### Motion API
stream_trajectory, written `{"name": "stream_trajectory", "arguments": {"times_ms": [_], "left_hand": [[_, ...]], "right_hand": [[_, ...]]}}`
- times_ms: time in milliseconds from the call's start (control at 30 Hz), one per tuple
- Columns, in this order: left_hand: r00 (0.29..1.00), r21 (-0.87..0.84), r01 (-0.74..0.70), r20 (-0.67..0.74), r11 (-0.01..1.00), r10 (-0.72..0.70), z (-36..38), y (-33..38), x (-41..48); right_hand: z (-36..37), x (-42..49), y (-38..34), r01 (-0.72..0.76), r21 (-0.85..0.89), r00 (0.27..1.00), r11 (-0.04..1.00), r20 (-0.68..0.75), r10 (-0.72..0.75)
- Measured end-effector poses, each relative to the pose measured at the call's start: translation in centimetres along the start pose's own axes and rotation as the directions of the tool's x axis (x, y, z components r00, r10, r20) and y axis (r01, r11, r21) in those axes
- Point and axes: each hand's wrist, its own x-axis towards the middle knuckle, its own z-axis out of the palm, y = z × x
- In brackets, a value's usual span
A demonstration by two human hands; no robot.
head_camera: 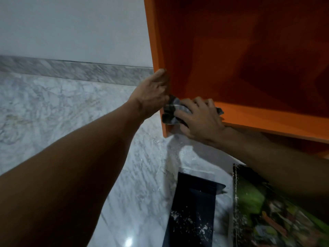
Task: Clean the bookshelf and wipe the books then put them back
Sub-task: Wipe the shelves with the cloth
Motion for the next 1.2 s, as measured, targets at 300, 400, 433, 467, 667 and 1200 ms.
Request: {"name": "stream_trajectory", "arguments": {"times_ms": [300, 400, 433, 467, 667, 1200], "left_hand": [[0.991, -0.061, 0.058, 0.127, 0.996, -0.05, -2.4, 0.9, 0.2], [0.979, -0.175, 0.06, 0.2, 0.983, -0.024, -3.5, 1.8, 0.7], [0.973, -0.225, 0.067, 0.229, 0.972, -0.014, -4.0, 2.3, 1.0], [0.963, -0.287, 0.085, 0.268, 0.954, -0.005, -4.3, 2.9, 1.2], [0.907, -0.545, 0.169, 0.412, 0.821, 0.086, -7.9, 7.2, 3.5], [0.986, -0.699, -0.029, 0.099, 0.715, 0.136, -22.6, 17.2, 14.0]], "right_hand": [[0.0, 1.3, -0.6, 0.173, -0.128, 0.952, 0.977, 0.274, -0.132], [-1.3, -0.7, 0.8, 0.2, -0.169, 0.93, 0.965, 0.344, -0.133], [-1.8, -1.5, 1.4, 0.208, -0.178, 0.923, 0.962, 0.36, -0.133], [-2.2, -2.5, 2.1, 0.214, -0.176, 0.92, 0.961, 0.367, -0.138], [-4.4, -8.8, 7.0, 0.117, -0.181, 0.922, 0.976, 0.385, -0.039], [-10.4, -23.7, 15.4, -0.22, -0.399, 0.812, 0.89, 0.43, 0.394]]}}
